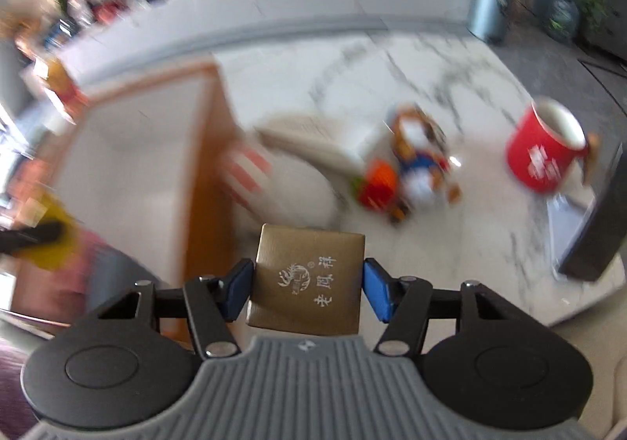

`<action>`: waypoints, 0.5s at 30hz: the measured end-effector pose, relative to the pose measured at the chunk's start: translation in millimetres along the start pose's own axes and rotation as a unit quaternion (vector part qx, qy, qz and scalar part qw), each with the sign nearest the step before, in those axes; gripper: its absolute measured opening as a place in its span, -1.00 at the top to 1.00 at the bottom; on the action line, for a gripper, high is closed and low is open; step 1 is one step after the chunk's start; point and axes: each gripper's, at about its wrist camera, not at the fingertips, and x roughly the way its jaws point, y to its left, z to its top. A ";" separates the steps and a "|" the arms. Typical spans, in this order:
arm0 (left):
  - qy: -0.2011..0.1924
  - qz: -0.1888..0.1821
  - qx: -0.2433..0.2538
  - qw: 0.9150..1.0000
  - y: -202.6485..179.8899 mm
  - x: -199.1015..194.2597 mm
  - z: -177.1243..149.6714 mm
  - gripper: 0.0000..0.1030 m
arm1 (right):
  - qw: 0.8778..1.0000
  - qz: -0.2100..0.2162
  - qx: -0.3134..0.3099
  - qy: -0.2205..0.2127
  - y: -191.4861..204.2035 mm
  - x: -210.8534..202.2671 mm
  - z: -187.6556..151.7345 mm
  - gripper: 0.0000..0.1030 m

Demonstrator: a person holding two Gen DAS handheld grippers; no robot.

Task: Organize objects
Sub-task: 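Carry the tape measure with the left tool while the right tool carries the brown box over the orange box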

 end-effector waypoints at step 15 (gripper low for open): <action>-0.007 -0.036 -0.026 0.999 22.1 -2.9 -1.0 0.55 | 0.987 0.004 -0.153 0.043 115.7 30.0 1.4 -0.21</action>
